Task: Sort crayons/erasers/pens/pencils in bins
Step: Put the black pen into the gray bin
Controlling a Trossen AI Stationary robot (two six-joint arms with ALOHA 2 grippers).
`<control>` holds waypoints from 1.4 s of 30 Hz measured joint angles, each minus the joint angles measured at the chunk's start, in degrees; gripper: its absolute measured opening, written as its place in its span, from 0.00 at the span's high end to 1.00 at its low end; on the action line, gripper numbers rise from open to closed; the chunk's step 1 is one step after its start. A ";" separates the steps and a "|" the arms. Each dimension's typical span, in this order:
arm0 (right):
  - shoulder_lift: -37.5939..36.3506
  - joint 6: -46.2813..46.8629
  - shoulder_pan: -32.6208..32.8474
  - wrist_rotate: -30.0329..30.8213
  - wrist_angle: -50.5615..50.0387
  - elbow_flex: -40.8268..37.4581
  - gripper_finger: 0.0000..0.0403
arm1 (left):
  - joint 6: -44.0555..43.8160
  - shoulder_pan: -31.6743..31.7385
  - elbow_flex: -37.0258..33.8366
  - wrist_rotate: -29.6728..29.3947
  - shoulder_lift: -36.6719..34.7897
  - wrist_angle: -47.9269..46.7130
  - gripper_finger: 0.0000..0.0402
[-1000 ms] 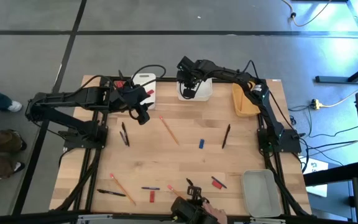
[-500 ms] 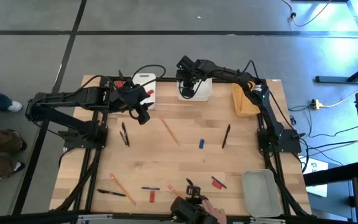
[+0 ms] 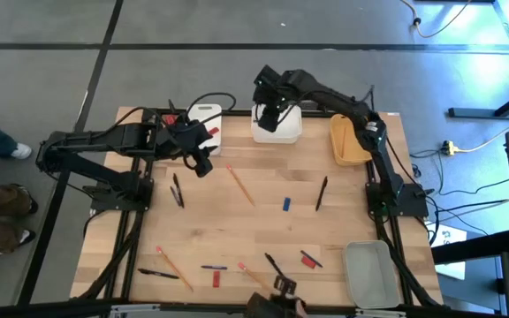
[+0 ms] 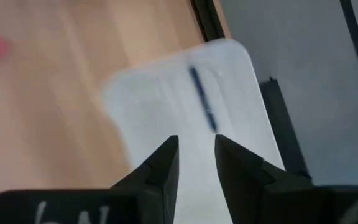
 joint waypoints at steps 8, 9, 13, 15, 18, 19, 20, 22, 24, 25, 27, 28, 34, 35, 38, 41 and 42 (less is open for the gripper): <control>-7.13 9.05 5.80 -0.73 -7.52 4.12 0.74 | -0.02 -0.04 0.00 0.00 0.00 -1.25 0.62; -7.77 10.66 6.67 -0.72 -8.39 4.18 0.74 | -0.02 -0.04 0.00 0.00 0.00 -1.25 0.62; -9.22 17.78 10.23 -0.67 -12.96 4.14 0.74 | 0.00 -0.04 0.00 0.00 0.00 -1.27 0.62; -9.73 21.68 12.27 0.61 -14.77 4.14 0.74 | 0.00 -0.04 0.00 0.00 0.00 -1.26 0.62; -10.64 27.92 15.56 4.94 -18.25 4.14 0.74 | 0.00 -0.09 0.00 0.00 0.00 -1.25 0.62; -11.02 29.69 16.64 5.81 -19.61 4.13 0.74 | 0.00 -0.17 0.00 0.00 0.00 -1.25 0.62; -11.25 31.39 17.79 6.19 -21.63 4.11 0.74 | 0.00 -0.31 0.00 0.00 0.00 -1.25 0.62; -12.05 34.81 20.14 6.50 -23.48 4.01 0.74 | -0.01 -0.80 0.00 -0.02 0.00 -1.19 0.62; -13.55 36.70 22.72 6.30 -22.79 3.49 0.74 | 0.00 -1.65 0.00 0.02 0.00 -1.15 0.62; -14.15 37.01 24.08 6.09 -23.16 3.44 0.74 | 0.04 -2.10 0.00 0.02 0.00 -1.12 0.62; -15.67 38.77 26.78 6.41 -23.06 3.41 0.74 | -0.02 -3.10 0.00 0.04 0.00 -1.09 0.62; -16.48 39.76 28.15 7.47 -22.93 3.03 0.74 | -0.26 -3.62 0.00 0.06 0.00 -1.06 0.62; -24.45 45.98 34.56 14.91 -22.92 -2.77 0.74 | -1.43 -7.36 0.00 1.97 0.00 1.80 0.62; -25.92 47.41 35.30 15.83 -22.86 -5.06 0.74 | -1.47 -7.90 0.00 3.10 0.00 2.89 0.62; -31.34 52.68 36.74 17.08 -22.94 -13.68 0.74 | -3.28 -9.60 0.00 4.97 0.00 6.39 0.62; -36.92 59.58 37.79 17.95 -22.67 -23.33 0.74 | -5.06 -11.05 0.00 4.95 0.00 8.91 0.62; -38.41 62.76 37.86 17.89 -22.35 -25.92 0.74 | -5.40 -11.42 0.00 4.68 0.00 9.67 0.62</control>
